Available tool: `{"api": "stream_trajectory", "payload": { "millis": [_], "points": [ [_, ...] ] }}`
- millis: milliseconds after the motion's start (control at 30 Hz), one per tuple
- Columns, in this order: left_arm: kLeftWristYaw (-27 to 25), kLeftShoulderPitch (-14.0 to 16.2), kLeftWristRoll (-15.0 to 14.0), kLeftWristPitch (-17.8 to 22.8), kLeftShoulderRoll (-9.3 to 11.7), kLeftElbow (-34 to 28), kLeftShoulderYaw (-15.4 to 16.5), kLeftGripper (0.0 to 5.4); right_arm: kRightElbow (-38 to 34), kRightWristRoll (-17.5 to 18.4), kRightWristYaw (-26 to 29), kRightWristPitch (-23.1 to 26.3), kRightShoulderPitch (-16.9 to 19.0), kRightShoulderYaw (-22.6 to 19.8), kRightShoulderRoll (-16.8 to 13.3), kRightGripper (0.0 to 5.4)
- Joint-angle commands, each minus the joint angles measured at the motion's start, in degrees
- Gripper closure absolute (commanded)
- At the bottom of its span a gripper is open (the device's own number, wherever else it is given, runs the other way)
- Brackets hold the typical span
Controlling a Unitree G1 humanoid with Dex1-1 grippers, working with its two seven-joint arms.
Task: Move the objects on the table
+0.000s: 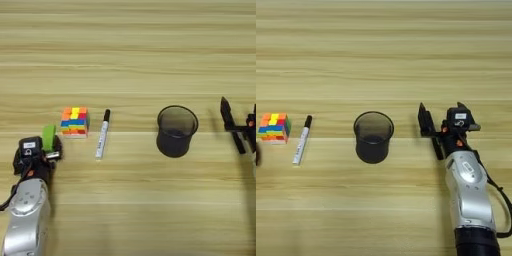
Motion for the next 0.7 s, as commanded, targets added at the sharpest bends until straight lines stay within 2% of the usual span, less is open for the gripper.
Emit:
{"api": "stream_trajectory", "payload": {
  "millis": [33,367,533,700],
  "points": [
    [0.36,-0.83,-0.39,-1.93,-0.29,-1.49,0.63,0.93,0.04,-0.12,-0.02,0.63,-0.56,0.01,-0.05,0.00],
    [-0.65,-1.23,-1.81,-4.42,-0.97,-3.12,0.46,0.02,0.94,-0.32,0.01,0.30,-1.03,0.23,0.01,0.00],
    [-1.50,-2.55,-2.20,-6.07,-0.85,-4.04,-0.36,0.02,1.38,-0.47,0.01,0.12,-1.25,0.35,0.04,0.00],
    [0.43,-4.37,-0.04,-7.99,-1.01,-4.94,-0.79,0.02,1.76,-0.54,0.04,-0.12,-1.37,0.38,0.00,0.00]
  ]
}}
